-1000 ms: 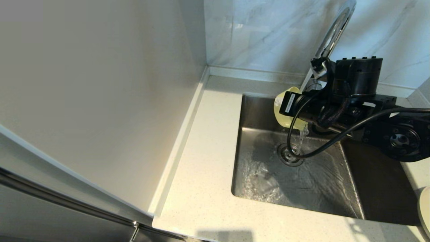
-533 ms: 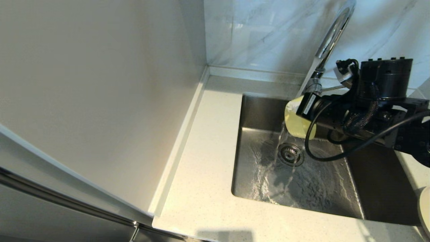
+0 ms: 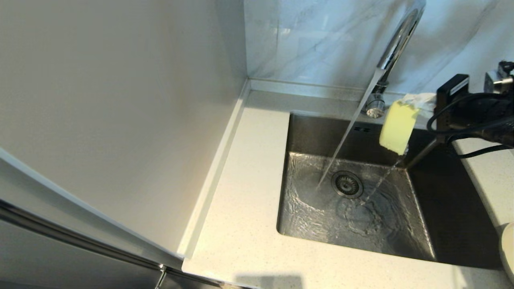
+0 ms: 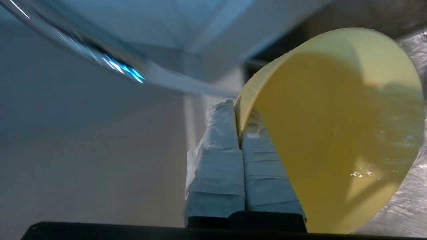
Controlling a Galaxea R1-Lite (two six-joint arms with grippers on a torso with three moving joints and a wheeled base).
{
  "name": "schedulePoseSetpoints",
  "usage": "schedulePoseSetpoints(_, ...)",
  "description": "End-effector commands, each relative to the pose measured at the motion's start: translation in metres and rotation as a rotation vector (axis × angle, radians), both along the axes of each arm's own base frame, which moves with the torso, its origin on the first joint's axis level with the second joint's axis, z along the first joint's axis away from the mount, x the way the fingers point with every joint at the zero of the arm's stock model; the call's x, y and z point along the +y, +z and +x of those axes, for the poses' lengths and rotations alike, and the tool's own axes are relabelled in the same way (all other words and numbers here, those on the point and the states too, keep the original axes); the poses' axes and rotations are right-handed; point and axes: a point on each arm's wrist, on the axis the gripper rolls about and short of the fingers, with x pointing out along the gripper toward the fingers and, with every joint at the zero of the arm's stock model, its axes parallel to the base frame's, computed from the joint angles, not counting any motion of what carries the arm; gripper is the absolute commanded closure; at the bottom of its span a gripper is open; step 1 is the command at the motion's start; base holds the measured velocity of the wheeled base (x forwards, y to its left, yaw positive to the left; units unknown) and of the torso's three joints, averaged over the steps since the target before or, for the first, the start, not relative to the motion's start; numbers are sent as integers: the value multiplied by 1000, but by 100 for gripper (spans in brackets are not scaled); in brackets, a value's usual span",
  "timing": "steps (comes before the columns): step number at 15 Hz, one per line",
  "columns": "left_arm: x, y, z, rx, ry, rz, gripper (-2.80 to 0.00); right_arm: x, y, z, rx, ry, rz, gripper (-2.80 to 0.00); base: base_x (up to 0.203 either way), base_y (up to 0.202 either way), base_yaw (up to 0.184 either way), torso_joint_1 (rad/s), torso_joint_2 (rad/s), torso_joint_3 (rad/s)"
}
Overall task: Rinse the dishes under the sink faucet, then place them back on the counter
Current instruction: Rinse the bowl, then place the bowl on the table
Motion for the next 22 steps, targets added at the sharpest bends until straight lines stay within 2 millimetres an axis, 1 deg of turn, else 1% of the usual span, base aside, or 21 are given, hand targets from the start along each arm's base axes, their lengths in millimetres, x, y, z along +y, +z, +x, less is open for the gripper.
schedulePoseSetpoints(1, 0, 0, 0, 0, 0, 0, 0, -28, 16, -11, -13, 10, 214, 0, 0, 0, 0, 0, 0, 0)
schedulePoseSetpoints(2, 0, 0, 0, 0, 0, 0, 0, -43, 21, -16, -35, 40, 331, 0, 0, 0, 0, 0, 0, 0)
schedulePoseSetpoints(3, 0, 0, 0, 0, 0, 0, 0, -53, 19, -21, -63, 75, 409, 0, 0, 0, 0, 0, 0, 0)
schedulePoseSetpoints(4, 0, 0, 0, 0, 0, 0, 0, -61, 9, -24, -71, 99, 473, 0, 0, 0, 0, 0, 0, 0)
schedulePoseSetpoints(6, 0, 0, 0, 0, 0, 0, 0, -68, -18, -25, -67, 153, 570, 0, 0, 0, 0, 0, 0, 0)
schedulePoseSetpoints(7, 0, 0, 0, 0, 0, 0, 0, -69, -28, -27, -101, 189, 597, 0, 0, 0, 0, 0, 0, 0)
schedulePoseSetpoints(8, 0, 0, 0, 0, 0, 0, 0, -69, -31, -29, -147, 232, 628, 0, 0, 0, 0, 0, 0, 0)
schedulePoseSetpoints(9, 0, 0, 0, 0, 0, 0, 0, -69, -31, -31, -160, 281, 697, 0, 0, 0, 0, 0, 0, 0)
schedulePoseSetpoints(10, 0, 0, 0, 0, 0, 0, 0, -69, -25, -33, -165, 318, 745, 0, 0, 0, 0, 0, 0, 0)
schedulePoseSetpoints(11, 0, 0, 0, 0, 0, 0, 0, -69, -10, -35, -218, 344, 727, 0, 0, 0, 0, 0, 0, 0)
schedulePoseSetpoints(12, 0, 0, 0, 0, 0, 0, 0, -69, 0, -40, -258, 356, 707, 0, 0, 0, 0, 0, 0, 0)
schedulePoseSetpoints(13, 0, 0, 0, 0, 0, 0, 0, -70, -4, -39, -245, 349, 707, 0, 0, 0, 0, 0, 0, 0)
schedulePoseSetpoints(14, 0, 0, 0, 0, 0, 0, 0, -71, -23, -35, -180, 326, 718, 0, 0, 0, 0, 0, 0, 0)
schedulePoseSetpoints(15, 0, 0, 0, 0, 0, 0, 0, -73, -50, -27, -108, 295, 698, 0, 0, 0, 0, 0, 0, 0)
schedulePoseSetpoints(16, 0, 0, 0, 0, 0, 0, 0, -74, -67, -19, -92, 274, 616, 0, 0, 0, 0, 0, 0, 0)
schedulePoseSetpoints(17, 0, 0, 0, 0, 0, 0, 0, -75, -66, -16, -118, 275, 564, 0, 0, 0, 0, 0, 0, 0)
schedulePoseSetpoints(18, 0, 0, 0, 0, 0, 0, 0, -77, -50, -19, -167, 293, 538, 0, 0, 0, 0, 0, 0, 0)
schedulePoseSetpoints(19, 0, 0, 0, 0, 0, 0, 0, -78, -18, -28, -251, 322, 497, 0, 0, 0, 0, 0, 0, 0)
schedulePoseSetpoints(20, 0, 0, 0, 0, 0, 0, 0, -77, 21, -42, -338, 349, 454, 0, 0, 0, 0, 0, 0, 0)
schedulePoseSetpoints(21, 0, 0, 0, 0, 0, 0, 0, -75, 48, -55, -394, 363, 424, 0, 0, 0, 0, 0, 0, 0)
schedulePoseSetpoints(22, 0, 0, 0, 0, 0, 0, 0, -74, 59, -60, -416, 368, 409, 0, 0, 0, 0, 0, 0, 0)
